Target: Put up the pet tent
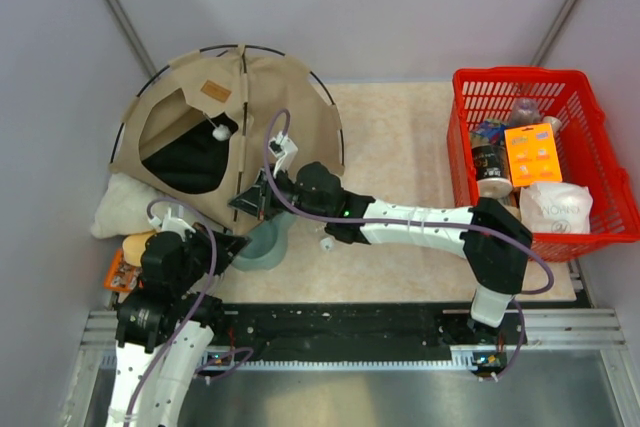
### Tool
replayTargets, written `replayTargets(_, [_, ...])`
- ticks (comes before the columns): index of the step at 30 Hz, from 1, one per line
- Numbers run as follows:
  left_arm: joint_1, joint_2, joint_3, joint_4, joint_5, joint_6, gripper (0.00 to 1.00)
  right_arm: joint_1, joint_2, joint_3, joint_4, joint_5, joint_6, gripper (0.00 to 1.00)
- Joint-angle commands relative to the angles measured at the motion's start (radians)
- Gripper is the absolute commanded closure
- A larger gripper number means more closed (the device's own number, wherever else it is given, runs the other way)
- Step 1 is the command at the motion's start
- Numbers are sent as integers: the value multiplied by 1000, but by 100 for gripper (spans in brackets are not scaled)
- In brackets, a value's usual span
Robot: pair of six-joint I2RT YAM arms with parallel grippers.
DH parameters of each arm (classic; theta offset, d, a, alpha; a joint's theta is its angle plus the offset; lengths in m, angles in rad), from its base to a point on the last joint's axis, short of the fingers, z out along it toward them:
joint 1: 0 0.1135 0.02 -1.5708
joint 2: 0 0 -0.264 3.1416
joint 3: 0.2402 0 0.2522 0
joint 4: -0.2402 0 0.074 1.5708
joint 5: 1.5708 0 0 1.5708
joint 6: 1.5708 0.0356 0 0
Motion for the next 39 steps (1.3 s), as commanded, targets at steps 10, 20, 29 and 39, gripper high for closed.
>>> replayTargets(10, [0,16,56,32,21,14,100,18,-11,-31,9,61,-70,100])
replayTargets(20, [1,16,57,47,33,8,100,19,-10,-40,4,78,-94,100])
replayTargets(29, [1,17,48,113,57,-6,100,64,-33,-60,40,27,-179,100])
replayTargets(39, [1,0,47,142,80,9,100,67,-63,-57,-34,79,-167,100])
